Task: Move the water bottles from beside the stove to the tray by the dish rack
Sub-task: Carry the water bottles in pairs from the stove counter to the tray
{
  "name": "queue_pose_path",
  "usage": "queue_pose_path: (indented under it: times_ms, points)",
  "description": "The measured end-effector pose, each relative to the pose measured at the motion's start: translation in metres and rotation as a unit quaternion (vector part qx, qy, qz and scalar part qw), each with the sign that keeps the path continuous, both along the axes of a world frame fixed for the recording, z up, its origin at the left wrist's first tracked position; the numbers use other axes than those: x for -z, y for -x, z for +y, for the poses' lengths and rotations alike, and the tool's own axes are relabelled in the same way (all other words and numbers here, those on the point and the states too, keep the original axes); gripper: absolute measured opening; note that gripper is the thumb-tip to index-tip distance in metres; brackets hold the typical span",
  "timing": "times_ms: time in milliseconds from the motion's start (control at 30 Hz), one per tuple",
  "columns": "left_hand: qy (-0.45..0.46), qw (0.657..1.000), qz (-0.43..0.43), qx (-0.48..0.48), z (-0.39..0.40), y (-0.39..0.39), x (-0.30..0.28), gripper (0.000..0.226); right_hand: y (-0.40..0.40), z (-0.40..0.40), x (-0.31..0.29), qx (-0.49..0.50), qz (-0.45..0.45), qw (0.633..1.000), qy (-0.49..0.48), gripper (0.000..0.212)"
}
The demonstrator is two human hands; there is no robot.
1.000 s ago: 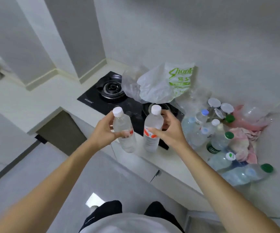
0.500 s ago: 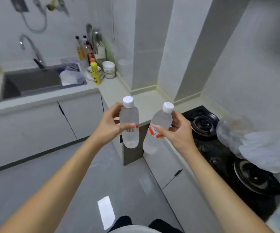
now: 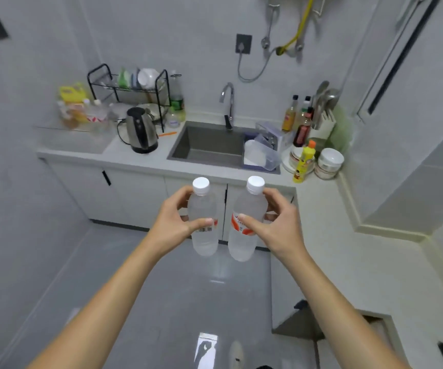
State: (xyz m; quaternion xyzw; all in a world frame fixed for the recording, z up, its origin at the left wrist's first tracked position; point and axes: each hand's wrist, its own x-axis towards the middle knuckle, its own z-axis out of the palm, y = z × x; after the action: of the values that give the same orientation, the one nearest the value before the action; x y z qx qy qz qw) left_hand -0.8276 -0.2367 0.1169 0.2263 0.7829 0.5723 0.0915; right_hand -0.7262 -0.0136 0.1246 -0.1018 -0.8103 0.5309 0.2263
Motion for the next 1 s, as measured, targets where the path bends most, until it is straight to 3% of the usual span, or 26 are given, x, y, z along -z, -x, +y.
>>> queue_pose_path:
  times_ms: [267, 533, 733, 1000]
  points:
    - [0.019, 0.978, 0.0, -0.205, -0.084, 0.089, -0.01, 0.062, 0.188, -0.068, -0.002, -0.214, -0.018, 0.977, 0.018, 0.054]
    - [-0.006, 0.939, -0.016, -0.344, -0.182, 0.175, 0.002, 0.056, 0.345, -0.17, 0.012, -0.316, -0.034, 0.948, 0.014, 0.056]
    - [-0.026, 0.932, -0.015, -0.362, -0.251, 0.302, 0.021, 0.062, 0.462, -0.253, 0.018, -0.323, -0.038, 0.945, -0.009, 0.053]
    - [-0.008, 0.949, -0.018, -0.314, -0.337, 0.472, 0.004, 0.063, 0.612, -0.333, 0.0, -0.29, -0.046, 0.956, -0.024, 0.049]
